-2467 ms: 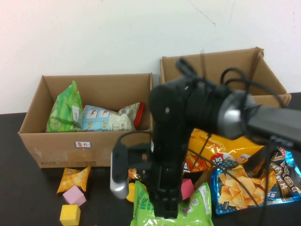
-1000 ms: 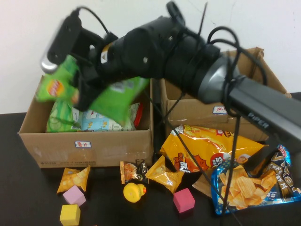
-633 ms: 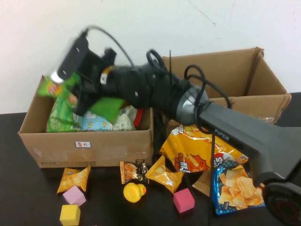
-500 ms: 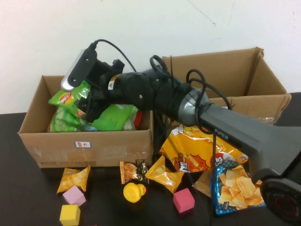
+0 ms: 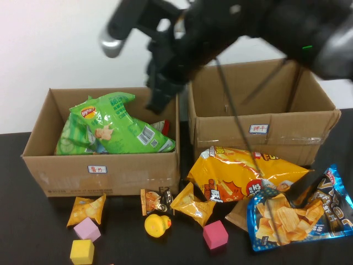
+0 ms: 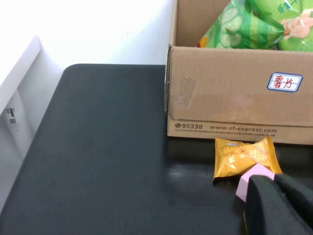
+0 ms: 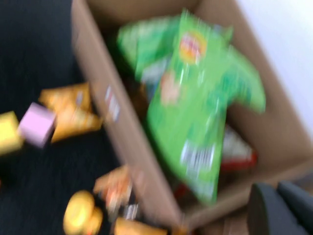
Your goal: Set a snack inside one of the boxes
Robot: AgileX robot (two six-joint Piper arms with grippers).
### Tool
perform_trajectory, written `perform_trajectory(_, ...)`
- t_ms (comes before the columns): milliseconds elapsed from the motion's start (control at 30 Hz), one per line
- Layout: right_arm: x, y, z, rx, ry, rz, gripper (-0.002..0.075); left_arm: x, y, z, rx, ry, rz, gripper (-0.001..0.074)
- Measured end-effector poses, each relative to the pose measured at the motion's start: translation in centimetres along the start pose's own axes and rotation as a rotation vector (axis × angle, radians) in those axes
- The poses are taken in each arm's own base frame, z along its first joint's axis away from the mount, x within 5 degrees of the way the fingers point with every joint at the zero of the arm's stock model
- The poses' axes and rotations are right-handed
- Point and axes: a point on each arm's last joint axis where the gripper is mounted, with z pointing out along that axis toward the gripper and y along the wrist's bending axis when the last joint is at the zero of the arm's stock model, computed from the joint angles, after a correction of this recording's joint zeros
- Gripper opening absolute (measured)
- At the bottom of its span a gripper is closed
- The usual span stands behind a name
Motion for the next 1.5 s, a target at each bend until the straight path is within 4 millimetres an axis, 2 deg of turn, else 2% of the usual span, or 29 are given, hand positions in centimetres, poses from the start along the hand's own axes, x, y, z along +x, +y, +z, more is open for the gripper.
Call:
perform_trajectory(133,2.0,1.3,-3.3,-0.009,0.025,0.015,0.0005,0.0,0.0,0.0,0.0,0.0,0.0,-0.0003)
perform_trajectory(267,4.1,3.4,-7.1,-0.001,-0.104,0.05,0.0001,0.0,0.0,0.0,0.0,0.0,0.0,-0.0003)
perform_trajectory(400,7.3,5.7,-10.1,-0.029,-0.158,0.109,0.0,0.0,0.0,0.0,0.0,0.0,0.0,-0.0003)
perform_trajectory(533,11.2,7.9,-11.8,-0.053,-0.137,0.143,0.0,0.0,0.0,0.0,0.0,0.0,0.0,-0.0003)
perform_trajectory(700,15.8,10.2,-13.3,-0.041,-0.157,0.156,0.0,0.0,0.0,0.0,0.0,0.0,0.0,-0.0003)
perform_trajectory(900,21.5,12.9,-14.6,0.046,-0.295,0.171,-0.0001,0.0,0.0,0.0,0.0,0.0,0.0,-0.0003)
perform_trajectory(1000,24.3,13.6,-14.9,0.114,-0.345,0.201,-0.0001,0.0,0.0,0.0,0.0,0.0,0.0,-0.0003)
perform_trajectory(1167,30.0,13.4,-14.9,0.33,-0.318,0.343,-0.0001,0.0,0.0,0.0,0.0,0.0,0.0,-0.0003)
perform_trajectory(1267,32.7,13.3,-15.3,0.493,-0.307,0.431,-0.0001,0.0,0.0,0.0,0.0,0.0,0.0,-0.0003)
perform_trajectory(1500,37.1,15.1,-16.0,0.811,-0.343,0.56,-0.0001,0.0,0.0,0.0,0.0,0.0,0.0,-0.0003)
